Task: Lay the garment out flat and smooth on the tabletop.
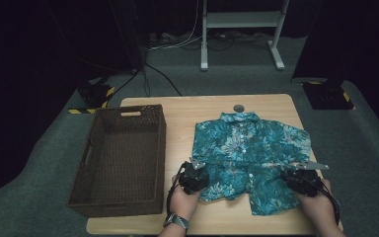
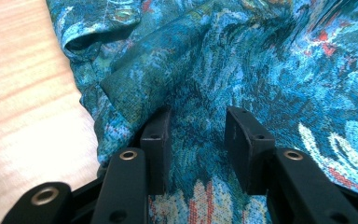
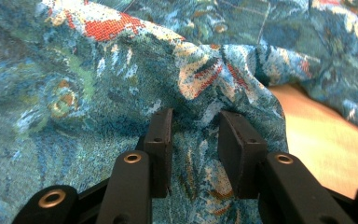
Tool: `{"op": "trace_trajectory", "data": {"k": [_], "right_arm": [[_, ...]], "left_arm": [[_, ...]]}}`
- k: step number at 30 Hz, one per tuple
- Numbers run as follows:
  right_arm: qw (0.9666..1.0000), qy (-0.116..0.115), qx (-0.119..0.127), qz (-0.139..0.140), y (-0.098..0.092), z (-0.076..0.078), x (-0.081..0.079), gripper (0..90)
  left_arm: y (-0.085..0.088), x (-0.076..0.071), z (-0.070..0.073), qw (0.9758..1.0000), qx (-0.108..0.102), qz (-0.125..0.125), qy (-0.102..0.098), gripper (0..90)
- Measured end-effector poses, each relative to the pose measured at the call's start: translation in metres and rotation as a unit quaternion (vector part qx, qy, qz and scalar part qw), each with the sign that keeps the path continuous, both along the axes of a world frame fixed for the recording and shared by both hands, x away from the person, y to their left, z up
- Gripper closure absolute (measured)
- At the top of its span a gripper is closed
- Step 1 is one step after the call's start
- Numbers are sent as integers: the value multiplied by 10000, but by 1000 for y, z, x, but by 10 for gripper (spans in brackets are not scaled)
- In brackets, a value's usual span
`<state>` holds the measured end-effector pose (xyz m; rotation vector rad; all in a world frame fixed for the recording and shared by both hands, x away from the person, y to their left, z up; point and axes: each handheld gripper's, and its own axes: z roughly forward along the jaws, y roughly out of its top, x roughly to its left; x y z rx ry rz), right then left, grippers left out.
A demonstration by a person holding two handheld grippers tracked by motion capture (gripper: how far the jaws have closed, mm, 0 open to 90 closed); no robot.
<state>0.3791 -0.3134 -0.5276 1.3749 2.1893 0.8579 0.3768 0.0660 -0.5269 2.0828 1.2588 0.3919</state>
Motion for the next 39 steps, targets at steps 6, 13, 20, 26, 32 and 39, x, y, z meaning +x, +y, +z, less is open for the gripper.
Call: {"op": "trace_trajectory", "data": {"k": [6,13,20,26,32,39], "right_arm": [[10000,-27,-9,-33,8,0,23,656],[9999,28,-4,-96,11,1,41,660],[10000,-46,-40,-62,12,9,28,632],[9994,-335,50,42,9,22,-16,617],[9994,-272,166,93,15,15,-52,585],[9993,-194,208,222,25,11,-80,532]], "left_arm": [[2,14,0,9999,86,95,-65,608],[6,27,1,9998,134,148,-29,578],[3,3,21,9996,-45,-77,-267,550],[-3,-30,29,9986,-9,-410,-326,530],[-4,-54,22,9986,-81,-471,-247,511],[-2,-71,13,9988,-116,-457,-108,495]]}}
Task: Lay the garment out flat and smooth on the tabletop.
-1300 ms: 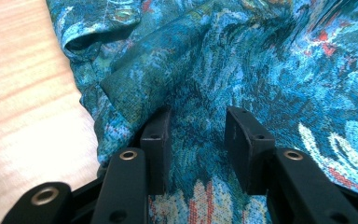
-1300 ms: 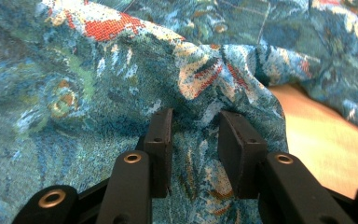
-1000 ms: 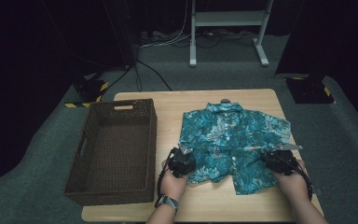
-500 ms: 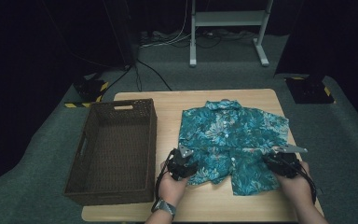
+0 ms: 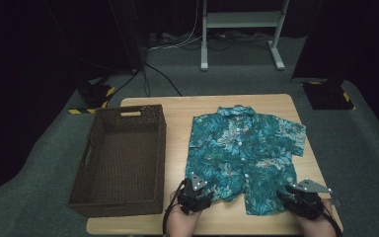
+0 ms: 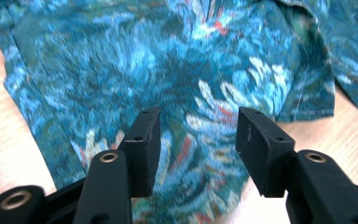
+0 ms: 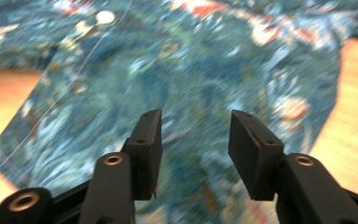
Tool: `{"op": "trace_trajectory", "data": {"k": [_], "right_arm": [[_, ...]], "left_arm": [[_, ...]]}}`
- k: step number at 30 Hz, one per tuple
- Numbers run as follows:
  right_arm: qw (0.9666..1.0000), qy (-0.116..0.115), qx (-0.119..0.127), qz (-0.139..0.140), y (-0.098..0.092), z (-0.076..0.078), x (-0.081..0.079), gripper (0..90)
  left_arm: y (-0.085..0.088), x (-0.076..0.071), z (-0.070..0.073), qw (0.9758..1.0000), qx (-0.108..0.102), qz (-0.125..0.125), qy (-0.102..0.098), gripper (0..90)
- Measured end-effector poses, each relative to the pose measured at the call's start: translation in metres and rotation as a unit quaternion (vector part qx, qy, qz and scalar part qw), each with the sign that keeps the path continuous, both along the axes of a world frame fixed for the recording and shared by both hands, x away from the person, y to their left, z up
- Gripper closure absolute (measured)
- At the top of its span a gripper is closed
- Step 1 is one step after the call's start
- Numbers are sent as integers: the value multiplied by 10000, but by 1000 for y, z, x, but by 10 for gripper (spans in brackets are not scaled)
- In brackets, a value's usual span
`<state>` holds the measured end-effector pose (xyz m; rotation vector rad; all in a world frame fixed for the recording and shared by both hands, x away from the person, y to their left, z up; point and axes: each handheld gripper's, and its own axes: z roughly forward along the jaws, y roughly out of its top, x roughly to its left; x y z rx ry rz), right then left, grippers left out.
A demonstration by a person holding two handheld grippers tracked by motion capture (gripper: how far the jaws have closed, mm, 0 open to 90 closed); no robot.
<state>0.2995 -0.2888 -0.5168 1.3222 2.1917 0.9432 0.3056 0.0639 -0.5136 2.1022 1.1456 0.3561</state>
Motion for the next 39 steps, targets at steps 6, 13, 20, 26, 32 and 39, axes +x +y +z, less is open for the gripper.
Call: {"op": "trace_trajectory", "data": {"k": [6,13,20,26,32,39], "right_arm": [[9999,134,-77,-27,7,-11,-11,477],[9997,151,-161,-95,8,-14,-14,457],[9998,70,-147,-143,-4,-15,-13,648],[9991,-26,-376,-171,-3,-14,-12,874],[9993,-94,-328,-138,-6,-3,-12,880],[9991,-341,-166,-180,-18,23,-14,880]], "left_arm": [[-3,-7,-5,9999,99,-41,-6,468],[-4,-9,-14,9997,243,-31,79,438],[-2,-14,-19,9992,274,-2,-278,616],[-2,-10,-15,9994,285,-44,-203,847],[1,-3,14,9993,140,-92,-335,857],[1,0,54,9987,-25,-178,-479,855]]}}
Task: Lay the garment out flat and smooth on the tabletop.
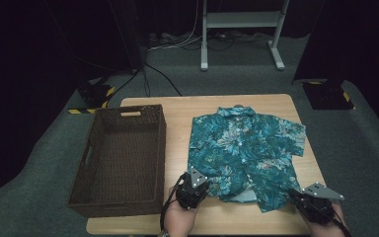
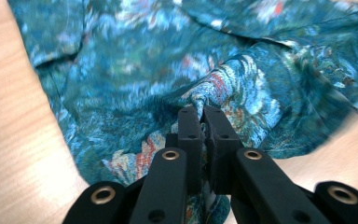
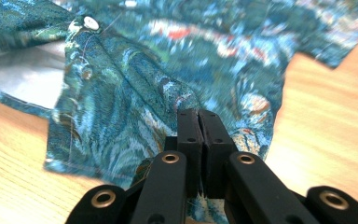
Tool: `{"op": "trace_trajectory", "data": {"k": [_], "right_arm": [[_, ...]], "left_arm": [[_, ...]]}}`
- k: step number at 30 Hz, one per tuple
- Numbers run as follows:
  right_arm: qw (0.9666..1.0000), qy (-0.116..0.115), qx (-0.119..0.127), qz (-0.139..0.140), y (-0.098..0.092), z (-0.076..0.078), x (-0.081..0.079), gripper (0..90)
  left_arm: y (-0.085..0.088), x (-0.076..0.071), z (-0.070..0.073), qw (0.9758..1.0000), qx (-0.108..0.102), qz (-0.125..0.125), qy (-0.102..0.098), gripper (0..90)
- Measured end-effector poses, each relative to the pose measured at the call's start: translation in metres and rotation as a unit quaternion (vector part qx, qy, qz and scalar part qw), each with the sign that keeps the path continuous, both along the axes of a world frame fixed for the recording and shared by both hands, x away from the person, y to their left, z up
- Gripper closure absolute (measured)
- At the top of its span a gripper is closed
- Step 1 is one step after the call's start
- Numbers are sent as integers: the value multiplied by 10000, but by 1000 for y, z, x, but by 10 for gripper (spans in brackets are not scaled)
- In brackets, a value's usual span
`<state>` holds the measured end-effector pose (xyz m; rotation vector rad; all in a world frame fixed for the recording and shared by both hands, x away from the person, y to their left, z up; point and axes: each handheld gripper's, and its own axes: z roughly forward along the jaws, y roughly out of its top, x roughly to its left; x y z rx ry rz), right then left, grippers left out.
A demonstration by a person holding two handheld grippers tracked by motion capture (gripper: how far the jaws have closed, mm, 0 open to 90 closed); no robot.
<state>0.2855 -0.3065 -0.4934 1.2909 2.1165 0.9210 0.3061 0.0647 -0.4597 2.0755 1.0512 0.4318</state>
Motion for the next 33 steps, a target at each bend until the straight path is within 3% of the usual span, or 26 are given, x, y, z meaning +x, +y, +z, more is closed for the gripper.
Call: {"op": "trace_trajectory", "data": {"k": [4,6,10,15,21,26,30,33], "right_arm": [[9999,-65,75,-10,-6,11,-3,875],[10000,-17,98,-3,-9,12,-5,846],[9999,131,83,-46,-11,3,-6,763],[9998,175,75,-41,-9,-4,-5,710],[9995,310,-17,81,0,-12,-1,629],[9987,502,-47,-32,-2,-25,6,589],[9980,619,-123,-59,-1,-33,10,536],[9978,661,-17,-85,-2,-34,10,499]], "left_arm": [[1,3,3,9998,-33,32,180,813],[0,2,-1,9997,58,24,233,742],[-1,1,-12,9995,64,72,306,640],[-4,2,-25,9991,132,55,397,579],[-11,9,-48,9975,432,60,555,494],[-12,13,-63,9958,594,110,687,458],[-9,10,-66,9969,600,99,497,443],[-7,7,-67,9972,565,132,465,440]]}}
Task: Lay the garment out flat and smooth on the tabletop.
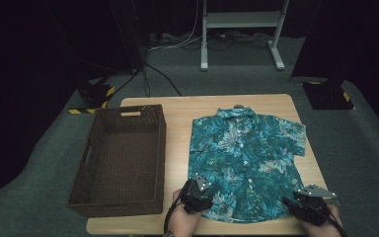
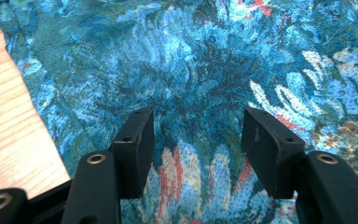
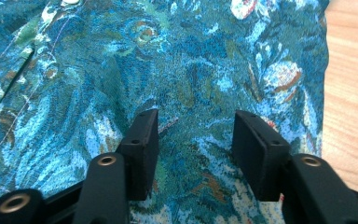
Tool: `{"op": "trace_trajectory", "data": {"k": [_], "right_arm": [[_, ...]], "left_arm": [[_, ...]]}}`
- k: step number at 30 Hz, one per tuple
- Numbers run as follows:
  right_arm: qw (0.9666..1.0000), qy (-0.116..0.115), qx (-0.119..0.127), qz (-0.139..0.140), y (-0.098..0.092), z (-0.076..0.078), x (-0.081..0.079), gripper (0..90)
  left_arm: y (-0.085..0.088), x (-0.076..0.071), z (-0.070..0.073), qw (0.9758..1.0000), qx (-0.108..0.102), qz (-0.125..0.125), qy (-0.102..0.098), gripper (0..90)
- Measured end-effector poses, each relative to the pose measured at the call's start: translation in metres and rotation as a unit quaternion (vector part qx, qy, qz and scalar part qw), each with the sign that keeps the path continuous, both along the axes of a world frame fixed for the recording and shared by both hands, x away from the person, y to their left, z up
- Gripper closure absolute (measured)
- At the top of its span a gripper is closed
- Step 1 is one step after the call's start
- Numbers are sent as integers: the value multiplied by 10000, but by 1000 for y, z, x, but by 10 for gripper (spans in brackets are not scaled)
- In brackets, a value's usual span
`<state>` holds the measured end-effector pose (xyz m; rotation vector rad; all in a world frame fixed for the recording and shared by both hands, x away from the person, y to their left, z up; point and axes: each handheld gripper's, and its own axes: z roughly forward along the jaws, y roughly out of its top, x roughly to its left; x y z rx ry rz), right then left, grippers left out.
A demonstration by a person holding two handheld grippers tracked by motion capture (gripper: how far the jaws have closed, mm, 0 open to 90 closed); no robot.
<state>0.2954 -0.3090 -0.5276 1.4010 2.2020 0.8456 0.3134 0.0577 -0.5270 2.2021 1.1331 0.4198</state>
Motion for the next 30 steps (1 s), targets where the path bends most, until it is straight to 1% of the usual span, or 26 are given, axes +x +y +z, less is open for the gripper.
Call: {"op": "trace_trajectory", "data": {"k": [2,5,8,9,10,11,12,14,16,18,20,22,24,27,28,29,30], "right_arm": [[10000,13,8,40,-1,0,-2,491],[10000,47,-20,56,-3,1,-10,483],[9999,107,-34,88,-5,1,-21,471],[9998,132,-61,97,-7,2,-23,461],[9998,163,-101,84,-7,3,-24,456],[9999,82,-108,70,-8,5,-25,455],[10000,-15,-34,34,-9,8,-24,451],[9999,-141,20,15,-7,13,-16,416],[9998,-185,-80,94,-2,14,-3,384],[9997,-177,-89,124,4,13,15,370],[9999,-118,-37,100,8,11,34,353],[9999,-105,49,59,11,9,50,343],[9999,-95,43,20,13,6,60,339],[10000,-49,-10,33,16,0,71,333],[10000,-43,-27,39,16,-2,73,327],[10000,-58,57,15,16,-3,73,331],[9999,-96,72,-13,15,-4,73,336]], "left_arm": [[1,-3,0,10000,-14,0,-8,436],[1,-11,0,10000,8,-8,-9,429],[0,-21,1,10000,30,-33,46,415],[0,-23,1,9999,38,-54,99,407],[1,-23,3,9999,-33,-55,131,397],[2,-22,5,9999,-109,-29,85,387],[3,-19,7,9999,-148,19,34,384],[2,-8,11,9998,-184,40,24,365],[0,6,15,9998,-157,64,-78,344],[-3,22,17,9997,-213,122,-95,329],[-6,37,17,9994,-268,190,-82,320],[-9,48,14,9994,-243,215,-77,315],[-12,56,8,9995,-213,221,-49,310],[-15,61,0,9997,-130,208,34,296],[-16,61,-3,9997,-133,189,-25,285],[-17,60,-4,9997,-109,183,-84,264],[-18,58,-5,9997,-91,169,-150,259]]}}
